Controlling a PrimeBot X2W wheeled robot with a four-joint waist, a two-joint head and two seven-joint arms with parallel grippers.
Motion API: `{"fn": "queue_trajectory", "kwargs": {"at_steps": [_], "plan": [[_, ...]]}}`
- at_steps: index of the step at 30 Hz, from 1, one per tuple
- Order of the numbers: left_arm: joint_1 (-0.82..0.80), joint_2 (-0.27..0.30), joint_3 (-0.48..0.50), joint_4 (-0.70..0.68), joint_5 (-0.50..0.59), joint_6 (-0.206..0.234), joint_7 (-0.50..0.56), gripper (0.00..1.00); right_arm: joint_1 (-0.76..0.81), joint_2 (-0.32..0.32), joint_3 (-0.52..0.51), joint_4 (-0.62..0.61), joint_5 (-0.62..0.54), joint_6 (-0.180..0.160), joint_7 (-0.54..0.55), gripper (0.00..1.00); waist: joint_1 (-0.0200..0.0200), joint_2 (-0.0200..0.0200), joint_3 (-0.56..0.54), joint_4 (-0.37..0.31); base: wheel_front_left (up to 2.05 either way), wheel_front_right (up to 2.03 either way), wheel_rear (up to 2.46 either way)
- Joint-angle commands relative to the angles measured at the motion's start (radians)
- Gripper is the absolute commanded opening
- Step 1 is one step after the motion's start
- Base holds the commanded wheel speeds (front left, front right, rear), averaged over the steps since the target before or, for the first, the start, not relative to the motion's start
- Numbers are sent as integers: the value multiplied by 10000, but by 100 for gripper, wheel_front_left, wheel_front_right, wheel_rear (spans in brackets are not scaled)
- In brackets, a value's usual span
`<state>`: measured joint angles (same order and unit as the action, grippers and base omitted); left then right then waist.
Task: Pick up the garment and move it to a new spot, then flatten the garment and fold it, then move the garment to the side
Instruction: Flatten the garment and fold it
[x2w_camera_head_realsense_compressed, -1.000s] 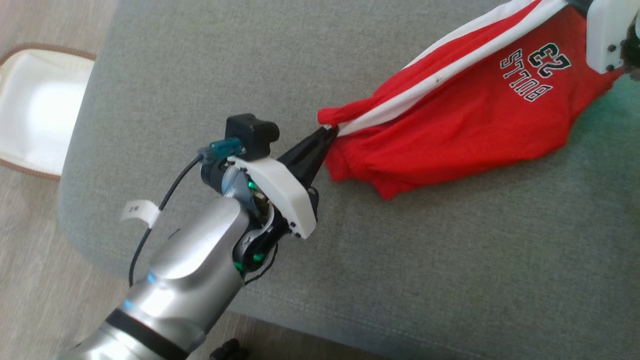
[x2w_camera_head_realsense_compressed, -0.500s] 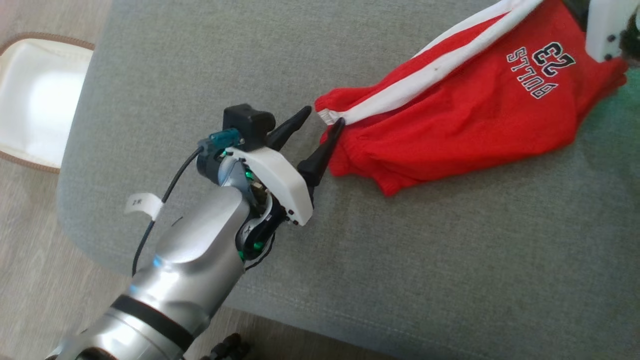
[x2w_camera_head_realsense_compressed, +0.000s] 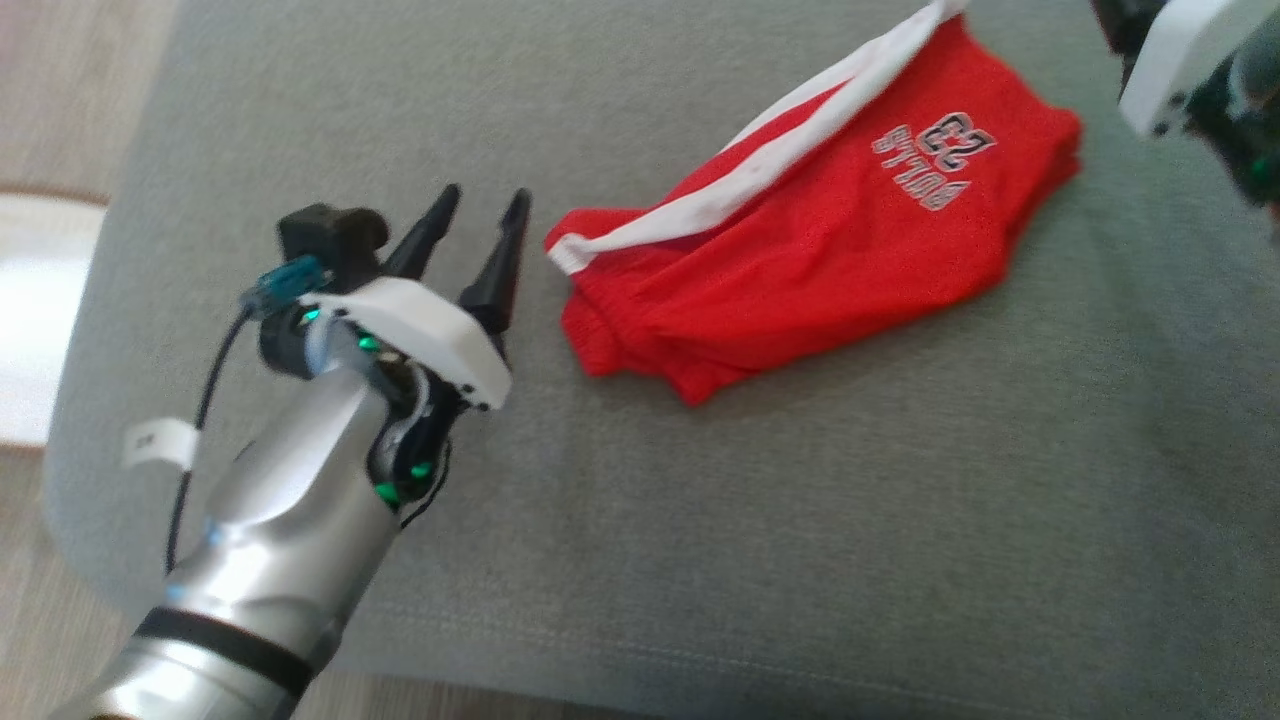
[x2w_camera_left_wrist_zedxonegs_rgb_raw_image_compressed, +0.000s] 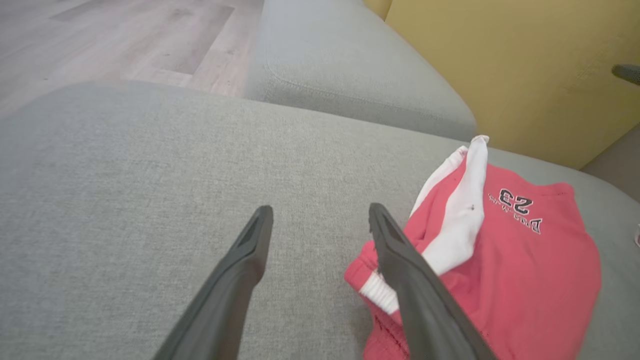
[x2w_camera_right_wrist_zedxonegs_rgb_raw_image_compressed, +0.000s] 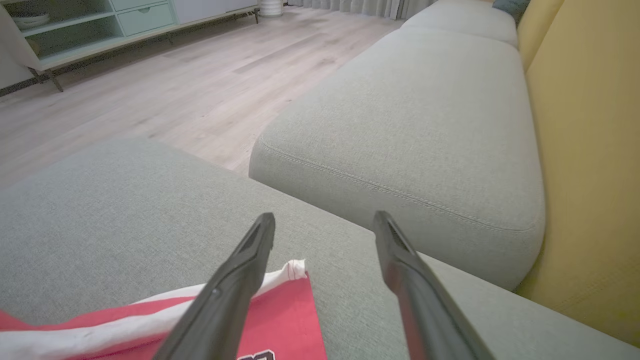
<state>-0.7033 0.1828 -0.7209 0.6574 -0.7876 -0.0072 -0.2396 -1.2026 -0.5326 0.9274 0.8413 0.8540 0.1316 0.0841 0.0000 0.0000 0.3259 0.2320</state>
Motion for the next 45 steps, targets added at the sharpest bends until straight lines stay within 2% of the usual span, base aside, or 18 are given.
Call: {"fn": "queue_trajectory", "kwargs": {"at_steps": [1, 6, 10, 12, 15, 18, 19, 21, 25, 30, 33, 39, 45], "plan": [[14, 500, 560, -408, -60, 81, -132, 100, 432, 22, -3, -246, -15, -9, -603, 100, 0, 0, -591, -636, 0, 0, 0], [544, 899, 1302, -1249, -9, 414, -208, 100, 1073, 181, -86, -372, 77, -9, -1977, 100, 0, 0, -1288, -1358, 0, 0, 0], [1271, 992, 2393, -2512, 244, 857, -217, 100, 1594, 302, -91, -537, -160, -9, -2889, 100, 0, 0, -1697, -1833, 0, 0, 0], [1726, 986, 2699, -3201, 673, 879, -218, 100, 1928, 403, -261, -646, -254, -9, -3191, 100, 0, 0, -1882, -1999, 0, 0, 0], [2510, 924, 3082, -3866, 1321, 1039, -219, 100, 2521, 581, -710, -906, -535, -9, -3406, 100, 0, 0, -2135, -2256, 0, 0, 0], [3313, 594, 3655, -4329, 1596, 1198, -220, 100, 3404, 879, -1702, -1375, -529, -9, -3449, 100, 0, 0, -2359, -2485, 0, 0, 0], [3313, 594, 3655, -4329, 1596, 1198, -220, 100, 3404, 879, -1702, -1375, -529, -9, -3449, 100, 0, 0, -2359, -2485, 0, 0, 0], [3752, 445, 3932, -4572, 1895, 1181, -220, 100, 4064, 961, -2473, -1914, -918, -9, -3453, 100, 0, 0, -2467, -2614, 0, 0, 0], [4549, 103, 4258, -4910, 2647, 1040, -221, 100, 5699, 1228, -4085, -3075, -2371, -9, -3455, 100, 0, 0, -2684, -2794, 0, 0, 0], [5523, -507, 4802, -5287, 3350, 812, -221, 100, 7867, 2128, -5908, -4590, -4396, -9, -3457, 100, 0, 0, -2845, -2928, 0, 0, 0], [5959, -662, 4920, -5284, 4093, 760, -221, 100, 8875, 2794, -6708, -5263, -5169, -9, -3457, 100, 0, 0, -2841, -2933, 0, 0, 0], [6253, -998, 5090, -5185, 4843, 394, -221, 100, 9909, 3592, -7434, -5832, -6092, -9, -3457, 100, 0, 0, -2820, -2840, 0, 0, 0], [6257, -1234, 5527, -5245, 5044, 165, -221, 100, 10199, 3789, -7558, -5852, -6199, -9, -3406, 100, 0, 0, -2791, -2672, 0, 0, 0]]}}
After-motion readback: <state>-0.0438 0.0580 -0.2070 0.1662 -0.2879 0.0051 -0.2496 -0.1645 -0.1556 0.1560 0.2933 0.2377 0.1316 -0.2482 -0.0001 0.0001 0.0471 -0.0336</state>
